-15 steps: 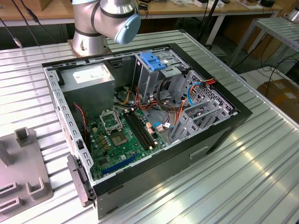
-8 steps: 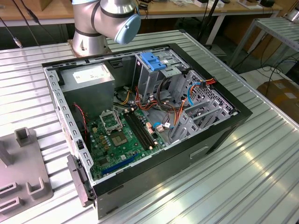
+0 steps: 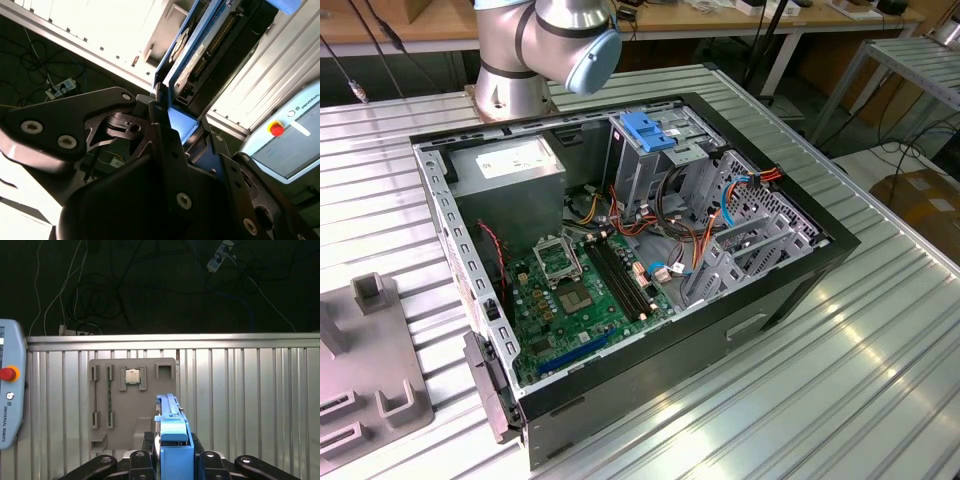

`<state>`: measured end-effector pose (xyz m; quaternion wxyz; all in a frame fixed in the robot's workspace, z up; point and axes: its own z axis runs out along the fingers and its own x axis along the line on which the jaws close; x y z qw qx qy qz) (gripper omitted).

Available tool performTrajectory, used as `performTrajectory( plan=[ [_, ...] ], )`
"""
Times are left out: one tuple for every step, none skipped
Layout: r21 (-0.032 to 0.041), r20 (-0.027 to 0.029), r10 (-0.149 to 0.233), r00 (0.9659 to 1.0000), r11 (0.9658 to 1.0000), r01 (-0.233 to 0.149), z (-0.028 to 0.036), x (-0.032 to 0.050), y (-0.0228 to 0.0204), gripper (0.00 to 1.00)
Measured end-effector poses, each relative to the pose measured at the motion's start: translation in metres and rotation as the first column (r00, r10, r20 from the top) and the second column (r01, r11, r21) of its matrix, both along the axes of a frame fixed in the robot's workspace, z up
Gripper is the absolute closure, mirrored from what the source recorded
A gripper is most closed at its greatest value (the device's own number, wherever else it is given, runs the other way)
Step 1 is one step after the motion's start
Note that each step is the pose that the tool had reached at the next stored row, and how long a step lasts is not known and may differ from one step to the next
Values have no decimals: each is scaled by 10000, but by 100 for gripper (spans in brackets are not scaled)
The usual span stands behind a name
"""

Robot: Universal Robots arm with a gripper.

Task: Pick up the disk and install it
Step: 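Pick up the disk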

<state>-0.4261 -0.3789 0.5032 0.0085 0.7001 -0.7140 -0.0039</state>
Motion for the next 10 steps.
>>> performTrajectory(
  plan=[
    [0, -1, 0, 10000, 10000, 0, 0, 8, 0, 63],
    [-1, -2, 0, 10000, 10000, 0, 1, 19, 0, 63],
    [-1, -1, -1, 10000, 10000, 1, 1, 30, 0, 63],
    [0, -1, 0, 10000, 10000, 0, 0, 37, 0, 63],
    [-1, -1, 0, 10000, 10000, 0, 1, 44, 0, 63],
    [0, -1, 0, 10000, 10000, 0, 0, 57, 0, 63],
    [0, -1, 0, 10000, 10000, 0, 0, 67, 0, 63],
    [0, -1, 0, 10000, 10000, 0, 0, 77, 0, 63],
    [0, -1, 0, 10000, 10000, 0, 0, 85, 0, 63],
    [0, -1, -1, 10000, 10000, 1, 0, 93, 0, 63]
  ],
)
